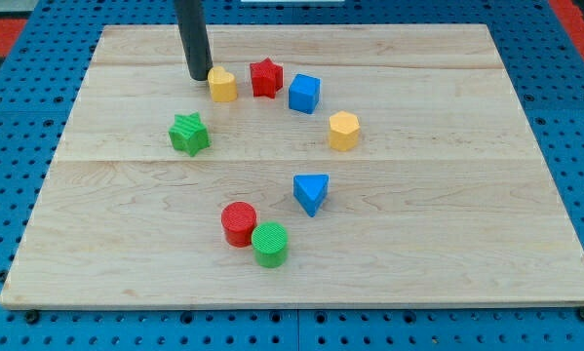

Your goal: Place the yellow heart in between the red star and the green star

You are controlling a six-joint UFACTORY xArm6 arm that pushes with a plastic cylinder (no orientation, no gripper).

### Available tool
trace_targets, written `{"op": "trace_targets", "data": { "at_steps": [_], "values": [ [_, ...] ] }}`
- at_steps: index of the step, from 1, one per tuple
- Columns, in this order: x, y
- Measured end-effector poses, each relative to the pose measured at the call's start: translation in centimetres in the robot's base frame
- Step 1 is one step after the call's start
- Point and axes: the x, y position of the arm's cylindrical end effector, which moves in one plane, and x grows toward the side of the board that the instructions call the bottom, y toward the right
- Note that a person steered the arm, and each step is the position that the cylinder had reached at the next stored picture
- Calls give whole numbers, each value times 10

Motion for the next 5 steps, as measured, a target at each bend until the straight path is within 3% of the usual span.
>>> {"op": "trace_targets", "data": {
  "at_steps": [3, 5],
  "values": [
    [31, 0],
    [-60, 3]
  ]
}}
